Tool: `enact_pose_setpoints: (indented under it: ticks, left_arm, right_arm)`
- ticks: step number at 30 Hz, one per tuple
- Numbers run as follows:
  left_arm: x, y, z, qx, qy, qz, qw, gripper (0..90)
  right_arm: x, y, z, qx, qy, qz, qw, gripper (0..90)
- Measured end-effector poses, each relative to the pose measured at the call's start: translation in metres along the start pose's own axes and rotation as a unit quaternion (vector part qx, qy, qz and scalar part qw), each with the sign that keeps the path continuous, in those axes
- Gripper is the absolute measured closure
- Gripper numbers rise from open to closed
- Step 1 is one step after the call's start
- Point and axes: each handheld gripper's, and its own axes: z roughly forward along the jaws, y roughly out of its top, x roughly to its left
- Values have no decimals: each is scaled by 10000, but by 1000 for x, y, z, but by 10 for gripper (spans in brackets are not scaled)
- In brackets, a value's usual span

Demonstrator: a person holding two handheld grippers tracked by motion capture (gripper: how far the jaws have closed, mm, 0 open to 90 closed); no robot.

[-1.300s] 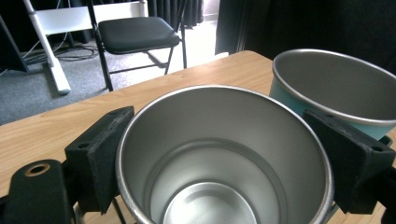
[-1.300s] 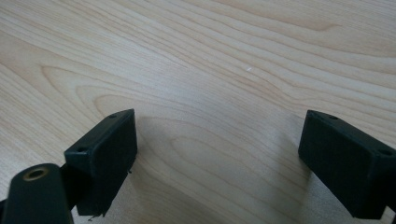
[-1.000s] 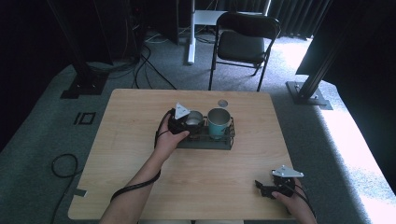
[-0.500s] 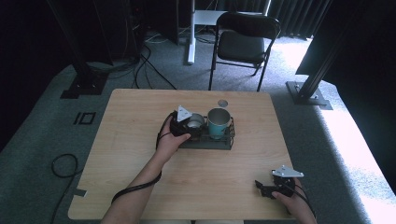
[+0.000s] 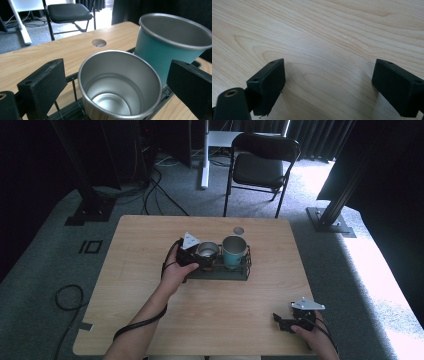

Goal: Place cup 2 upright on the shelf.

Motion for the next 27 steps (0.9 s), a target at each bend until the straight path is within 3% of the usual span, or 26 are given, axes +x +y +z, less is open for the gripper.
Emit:
enact_pose_setpoints:
  ticks: [8, 27]
  left_arm:
    - [1, -2, -14, -82, 49, -41, 9999, 31]
    - [20, -15, -45, -105, 280, -111, 9995, 31]
  right_arm:
    - [0, 0, 0, 1, -6, -6, 10000, 111]
    - [0, 0, 0, 3, -9, -9, 10000, 111]
